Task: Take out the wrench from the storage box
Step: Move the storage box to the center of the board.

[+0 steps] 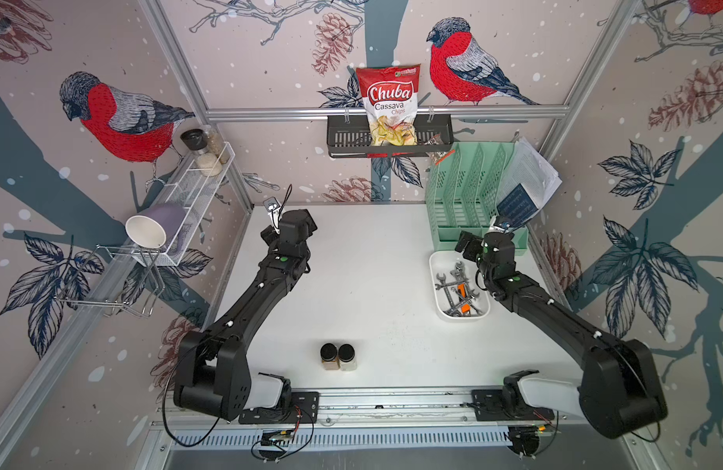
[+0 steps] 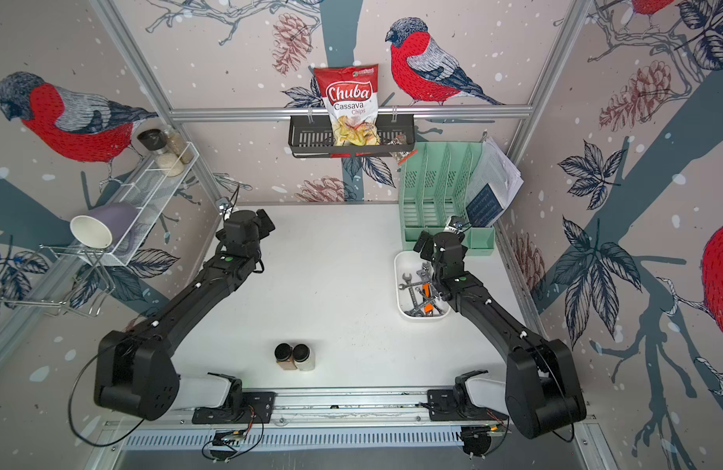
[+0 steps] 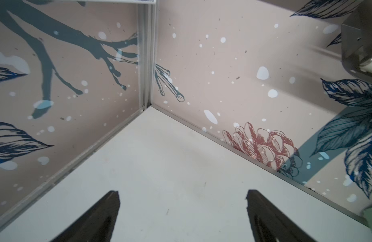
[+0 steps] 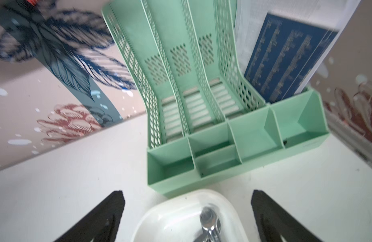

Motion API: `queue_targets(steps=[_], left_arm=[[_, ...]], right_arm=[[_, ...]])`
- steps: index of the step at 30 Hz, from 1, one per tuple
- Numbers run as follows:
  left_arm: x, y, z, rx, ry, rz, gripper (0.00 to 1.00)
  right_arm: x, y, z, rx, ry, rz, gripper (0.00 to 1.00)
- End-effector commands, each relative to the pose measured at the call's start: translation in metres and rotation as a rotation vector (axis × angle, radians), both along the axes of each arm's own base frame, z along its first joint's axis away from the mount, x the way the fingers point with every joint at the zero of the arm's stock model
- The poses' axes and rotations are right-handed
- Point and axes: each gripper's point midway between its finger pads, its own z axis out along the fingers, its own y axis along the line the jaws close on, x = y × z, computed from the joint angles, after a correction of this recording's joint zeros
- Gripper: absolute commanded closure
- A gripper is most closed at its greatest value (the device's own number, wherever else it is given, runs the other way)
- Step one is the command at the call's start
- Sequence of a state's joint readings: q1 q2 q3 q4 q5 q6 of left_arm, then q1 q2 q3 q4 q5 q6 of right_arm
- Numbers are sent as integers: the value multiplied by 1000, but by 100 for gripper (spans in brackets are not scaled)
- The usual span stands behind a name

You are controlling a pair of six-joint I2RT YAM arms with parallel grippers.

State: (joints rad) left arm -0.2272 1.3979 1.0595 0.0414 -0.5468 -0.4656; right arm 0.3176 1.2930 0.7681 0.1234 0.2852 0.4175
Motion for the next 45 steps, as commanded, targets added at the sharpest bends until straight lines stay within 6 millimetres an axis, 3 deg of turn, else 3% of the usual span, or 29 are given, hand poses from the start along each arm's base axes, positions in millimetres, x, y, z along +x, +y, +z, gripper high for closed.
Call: queue_targets(steps=[1, 8, 13, 14, 17, 21, 26, 30, 34, 40, 45], left_arm=[[-6, -13, -33, -82, 126, -41, 2], [2, -36, -49, -175, 167, -136, 2], [-5, -48, -41, -145, 202, -159, 2], [-8, -46, -40, -140, 205, -137, 2], [-13, -37, -32, -145, 192, -85, 2], [-16, -41, -19, -157, 172, -117, 2], [-14, -37, -1, -147, 112, -102, 2], [-13, -41, -5, -151, 137, -121, 2], [-15, -40, -8, -139, 158, -121, 2], [-25, -36, 8, -120, 137, -124, 2], [-23, -53, 9, -159, 115, -222, 2]], right_arm=[[-29, 13, -56, 50, 237, 88, 3], [-44, -35, -95, 151, 343, 4, 5], [-48, -45, -107, 133, 365, -33, 8], [-50, -45, -113, 138, 391, -30, 14], [-57, -36, -121, 156, 455, 7, 25], [-66, -22, -117, 140, 428, 42, 34], [-63, -17, -116, 86, 420, 56, 56], [-66, -7, -122, 48, 442, 83, 71], [-72, 11, -124, 18, 440, 119, 80], [-74, 45, -117, 24, 405, 184, 84], [-67, 83, -113, 23, 373, 301, 89]])
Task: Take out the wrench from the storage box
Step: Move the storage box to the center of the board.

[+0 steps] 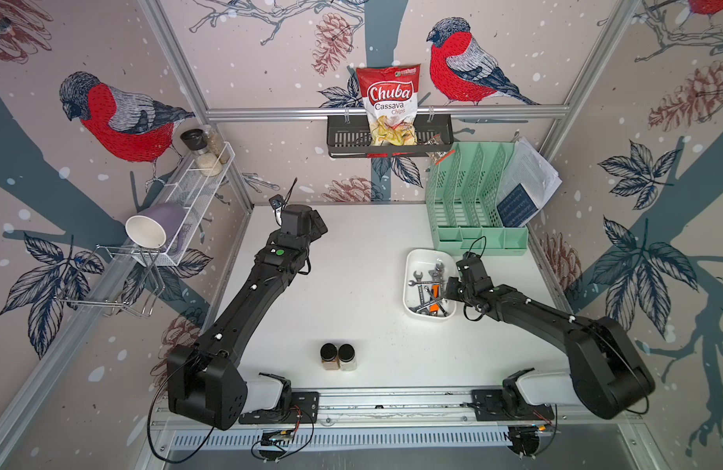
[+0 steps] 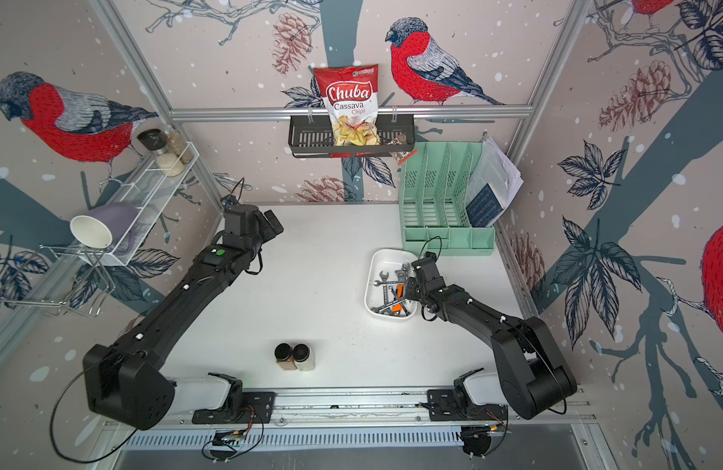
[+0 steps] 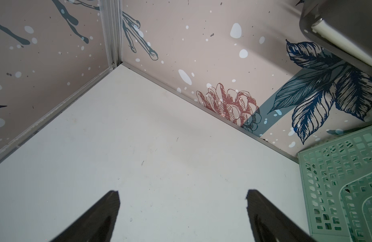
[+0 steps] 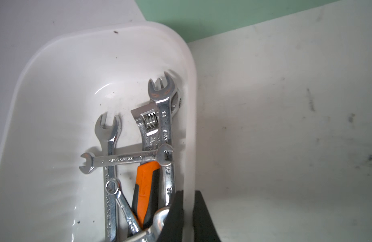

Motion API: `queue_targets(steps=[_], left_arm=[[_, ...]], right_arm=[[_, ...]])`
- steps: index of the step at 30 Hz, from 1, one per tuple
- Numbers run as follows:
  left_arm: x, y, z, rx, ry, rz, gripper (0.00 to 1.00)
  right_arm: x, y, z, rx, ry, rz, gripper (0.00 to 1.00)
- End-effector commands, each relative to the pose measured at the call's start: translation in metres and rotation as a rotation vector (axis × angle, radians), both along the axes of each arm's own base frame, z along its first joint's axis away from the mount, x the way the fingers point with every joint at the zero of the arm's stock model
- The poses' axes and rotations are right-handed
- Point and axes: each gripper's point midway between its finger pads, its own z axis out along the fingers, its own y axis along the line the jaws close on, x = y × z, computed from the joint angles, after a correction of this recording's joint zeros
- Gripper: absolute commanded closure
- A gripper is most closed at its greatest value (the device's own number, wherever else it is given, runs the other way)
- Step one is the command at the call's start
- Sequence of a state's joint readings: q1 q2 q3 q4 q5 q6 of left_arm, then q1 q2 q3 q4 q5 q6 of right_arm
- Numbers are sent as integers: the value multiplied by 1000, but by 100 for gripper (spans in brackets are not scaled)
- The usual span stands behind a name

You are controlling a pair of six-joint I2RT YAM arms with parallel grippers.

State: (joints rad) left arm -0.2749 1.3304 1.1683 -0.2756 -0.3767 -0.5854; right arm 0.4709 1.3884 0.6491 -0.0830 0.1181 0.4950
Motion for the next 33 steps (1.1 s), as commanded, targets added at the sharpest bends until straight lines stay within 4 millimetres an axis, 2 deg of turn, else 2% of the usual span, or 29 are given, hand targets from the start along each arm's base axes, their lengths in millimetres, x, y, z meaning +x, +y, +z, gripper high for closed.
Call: queue_targets(steps=[1, 10, 17, 22, 25, 33], left_arm=[[5, -16, 3, -25, -8, -82, 2], [-5, -22, -21, 0, 68, -146, 2], [-15, 7, -38, 92, 124, -12, 2], [-14, 10, -44, 109, 148, -9, 2], [-13, 6, -51, 104, 170, -38, 2], [-11, -6, -56, 81, 183, -103, 2]], right_arm=[[16, 29, 11, 41, -55, 74, 89], [55, 79, 15, 19, -59, 124, 92], [76, 114, 12, 14, -42, 146, 90], [77, 139, 12, 26, -33, 160, 84], [75, 149, 11, 17, -35, 177, 83], [78, 158, 8, -10, -36, 197, 85]])
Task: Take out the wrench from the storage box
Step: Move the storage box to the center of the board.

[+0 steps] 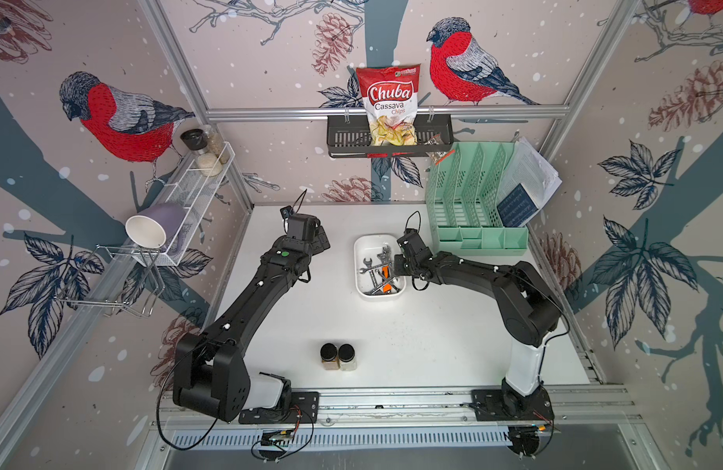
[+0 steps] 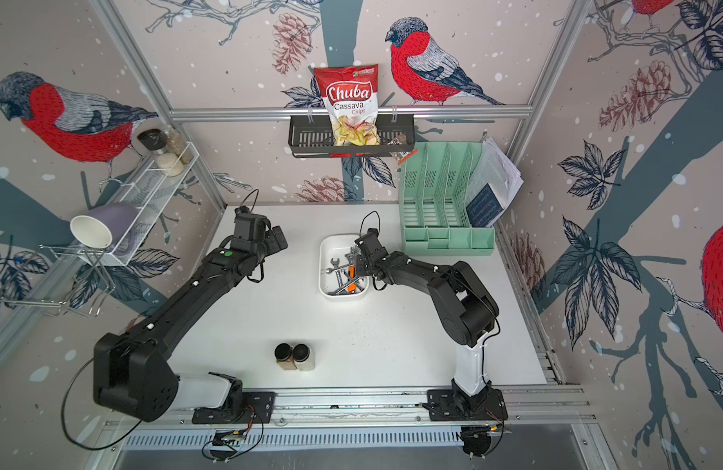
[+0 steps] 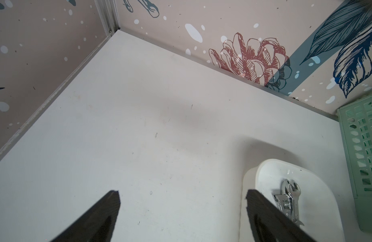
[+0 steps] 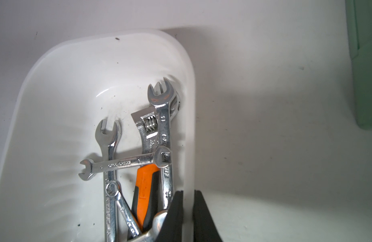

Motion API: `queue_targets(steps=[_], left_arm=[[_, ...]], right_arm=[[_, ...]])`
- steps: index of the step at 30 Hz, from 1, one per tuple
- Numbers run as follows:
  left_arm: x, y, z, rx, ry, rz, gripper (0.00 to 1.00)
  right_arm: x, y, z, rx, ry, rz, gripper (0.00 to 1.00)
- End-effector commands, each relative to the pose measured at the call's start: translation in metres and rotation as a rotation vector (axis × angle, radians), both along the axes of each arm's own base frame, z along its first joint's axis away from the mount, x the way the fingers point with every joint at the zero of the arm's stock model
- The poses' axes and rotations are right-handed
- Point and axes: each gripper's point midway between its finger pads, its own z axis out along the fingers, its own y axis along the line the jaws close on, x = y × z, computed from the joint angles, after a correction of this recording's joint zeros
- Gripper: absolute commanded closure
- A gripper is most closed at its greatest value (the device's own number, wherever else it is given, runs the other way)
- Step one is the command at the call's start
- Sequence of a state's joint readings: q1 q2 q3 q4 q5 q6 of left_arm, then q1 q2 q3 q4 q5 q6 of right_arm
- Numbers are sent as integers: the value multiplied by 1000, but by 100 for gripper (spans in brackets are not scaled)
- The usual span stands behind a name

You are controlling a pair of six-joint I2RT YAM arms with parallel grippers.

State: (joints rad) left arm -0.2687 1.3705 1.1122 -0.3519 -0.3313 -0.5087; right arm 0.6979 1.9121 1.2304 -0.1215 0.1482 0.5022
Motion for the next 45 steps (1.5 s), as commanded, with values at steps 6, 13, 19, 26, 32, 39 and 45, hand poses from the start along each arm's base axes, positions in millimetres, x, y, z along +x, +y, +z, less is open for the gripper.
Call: queue_targets(steps=[6, 13, 19, 26, 32, 39, 45], left_arm=[[1, -12, -1, -25, 19, -70, 3], [8, -28, -11, -49, 53, -130, 4], [13, -37, -25, -72, 99, -152, 6], [9, -38, -27, -67, 112, -163, 6], [5, -39, -26, -57, 109, -166, 6], [-1, -45, -25, -41, 111, -180, 6], [0, -54, -20, -50, 92, -233, 8]], right_arm=[[-2, -3, 7, -4, -10, -12, 82], [-9, -5, 12, 18, -4, -10, 79], [-14, -9, 14, 26, -3, -11, 79], [-23, -4, 13, 54, 7, -4, 79], [-29, 0, 18, 50, -5, -3, 79], [-30, -6, 17, 18, -11, -23, 76], [-28, -22, 42, -47, -65, 3, 62]])
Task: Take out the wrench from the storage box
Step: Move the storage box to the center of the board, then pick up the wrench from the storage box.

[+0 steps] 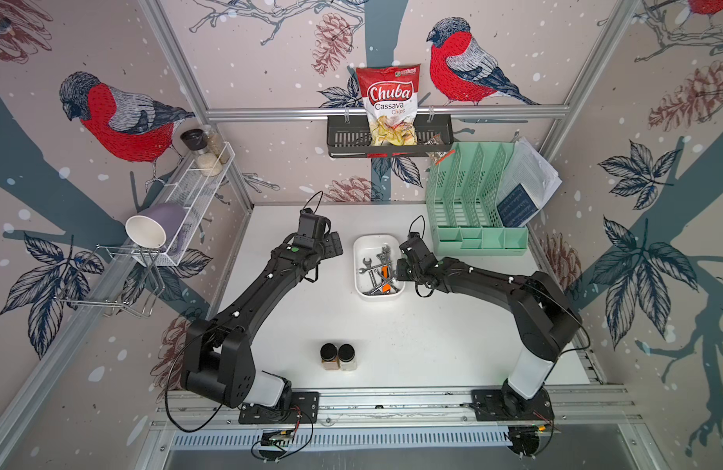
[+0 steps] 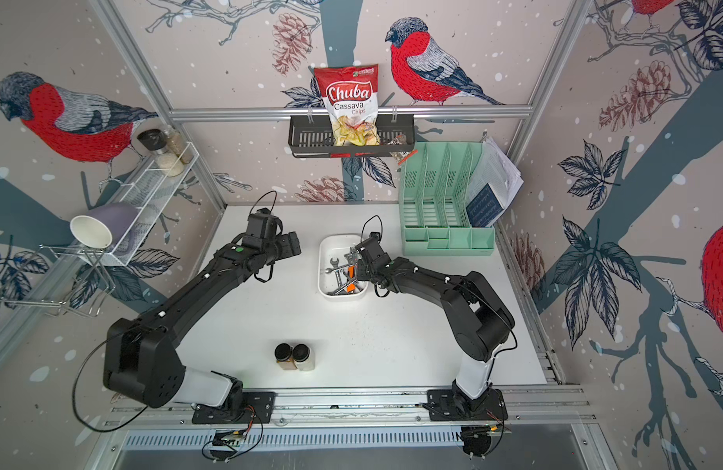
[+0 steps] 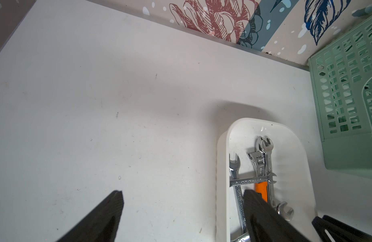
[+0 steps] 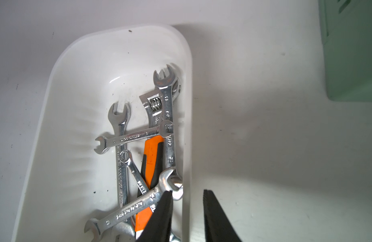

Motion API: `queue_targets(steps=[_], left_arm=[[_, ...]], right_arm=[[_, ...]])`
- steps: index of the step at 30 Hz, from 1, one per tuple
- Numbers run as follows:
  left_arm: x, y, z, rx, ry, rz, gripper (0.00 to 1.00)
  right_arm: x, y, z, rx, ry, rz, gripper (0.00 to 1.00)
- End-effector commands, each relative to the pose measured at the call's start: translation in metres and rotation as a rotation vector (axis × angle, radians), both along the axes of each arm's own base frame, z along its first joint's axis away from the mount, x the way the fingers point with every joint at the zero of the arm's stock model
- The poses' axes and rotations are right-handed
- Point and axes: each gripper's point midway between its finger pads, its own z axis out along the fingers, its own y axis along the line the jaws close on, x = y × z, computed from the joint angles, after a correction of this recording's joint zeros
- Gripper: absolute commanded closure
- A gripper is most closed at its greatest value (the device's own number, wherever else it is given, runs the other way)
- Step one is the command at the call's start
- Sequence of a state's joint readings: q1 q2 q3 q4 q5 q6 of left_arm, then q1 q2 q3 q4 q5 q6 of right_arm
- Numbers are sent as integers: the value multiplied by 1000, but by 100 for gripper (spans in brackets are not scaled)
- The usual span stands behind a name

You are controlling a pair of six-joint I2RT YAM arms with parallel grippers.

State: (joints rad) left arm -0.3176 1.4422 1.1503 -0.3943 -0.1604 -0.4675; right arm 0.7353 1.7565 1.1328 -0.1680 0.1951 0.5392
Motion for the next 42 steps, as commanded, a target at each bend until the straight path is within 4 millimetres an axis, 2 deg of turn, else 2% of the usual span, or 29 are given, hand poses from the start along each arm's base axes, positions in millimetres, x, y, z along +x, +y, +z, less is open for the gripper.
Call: queue_targets(steps=[1, 5, 10, 18, 24, 32, 37, 42], left_arm=[[2, -8, 3, -10, -24, -45, 8], [12, -24, -7, -46, -5, -107, 7], [22, -23, -26, 12, 62, -113, 5], [22, -20, -31, 43, 58, -123, 5], [18, -19, -34, 52, 74, -124, 5], [15, -20, -30, 39, 71, -129, 5], [14, -19, -31, 39, 75, -130, 5], [13, -21, -30, 26, 77, -137, 5]], right_arm=[[1, -8, 24, -53, -65, 61, 59], [-3, 1, 47, -97, -138, 228, 51], [-11, 25, 48, -129, -155, 420, 53], [-5, 54, 7, -208, -33, 519, 57], [-6, 68, 0, -276, -41, 553, 62], [19, 75, -7, -361, -69, 641, 61], [15, 76, -14, -355, -46, 711, 60], [17, 80, -23, -375, 34, 689, 69]])
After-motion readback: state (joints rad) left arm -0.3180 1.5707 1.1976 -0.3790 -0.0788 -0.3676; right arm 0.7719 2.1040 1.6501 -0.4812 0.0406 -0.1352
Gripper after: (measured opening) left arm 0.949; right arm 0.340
